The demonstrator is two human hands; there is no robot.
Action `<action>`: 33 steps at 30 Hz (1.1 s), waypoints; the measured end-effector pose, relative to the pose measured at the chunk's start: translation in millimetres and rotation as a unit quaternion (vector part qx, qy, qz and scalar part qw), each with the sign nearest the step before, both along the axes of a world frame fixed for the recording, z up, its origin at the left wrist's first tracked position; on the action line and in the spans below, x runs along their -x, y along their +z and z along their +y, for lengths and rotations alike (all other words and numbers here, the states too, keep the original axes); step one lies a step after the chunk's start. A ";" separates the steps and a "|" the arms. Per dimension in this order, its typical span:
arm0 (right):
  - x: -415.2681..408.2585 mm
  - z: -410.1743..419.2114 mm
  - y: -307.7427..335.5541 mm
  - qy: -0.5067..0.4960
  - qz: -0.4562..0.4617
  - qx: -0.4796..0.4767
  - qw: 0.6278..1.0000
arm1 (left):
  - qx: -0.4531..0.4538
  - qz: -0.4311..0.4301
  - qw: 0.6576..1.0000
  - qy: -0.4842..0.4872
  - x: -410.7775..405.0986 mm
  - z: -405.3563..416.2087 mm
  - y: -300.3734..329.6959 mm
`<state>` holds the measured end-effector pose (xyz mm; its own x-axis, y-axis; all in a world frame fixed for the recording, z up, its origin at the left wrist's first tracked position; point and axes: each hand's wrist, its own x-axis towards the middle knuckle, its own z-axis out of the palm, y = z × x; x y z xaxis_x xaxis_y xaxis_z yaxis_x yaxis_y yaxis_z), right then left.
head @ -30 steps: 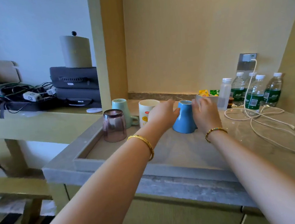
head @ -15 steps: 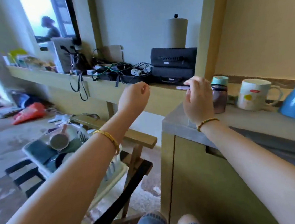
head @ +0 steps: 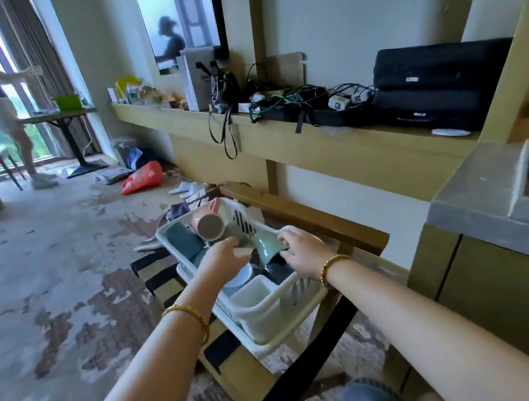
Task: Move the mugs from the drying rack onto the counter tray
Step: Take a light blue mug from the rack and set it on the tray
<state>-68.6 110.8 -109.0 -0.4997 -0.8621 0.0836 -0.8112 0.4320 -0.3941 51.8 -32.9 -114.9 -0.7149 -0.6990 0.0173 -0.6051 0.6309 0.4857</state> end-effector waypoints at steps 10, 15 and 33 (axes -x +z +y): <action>-26.2 -56.4 -41.3 0.010 -0.043 -0.164 0.986 | 0.096 -0.184 0.978 -0.031 2.4 -24.1 -47.7; -22.6 -70.9 -42.7 0.022 0.036 -0.188 0.981 | 0.065 -0.234 0.969 -0.042 11.9 -33.8 -49.1; 3.0 -122.0 -59.0 0.080 0.125 -0.192 0.970 | 0.043 -0.249 0.967 -0.022 28.9 -52.5 -62.0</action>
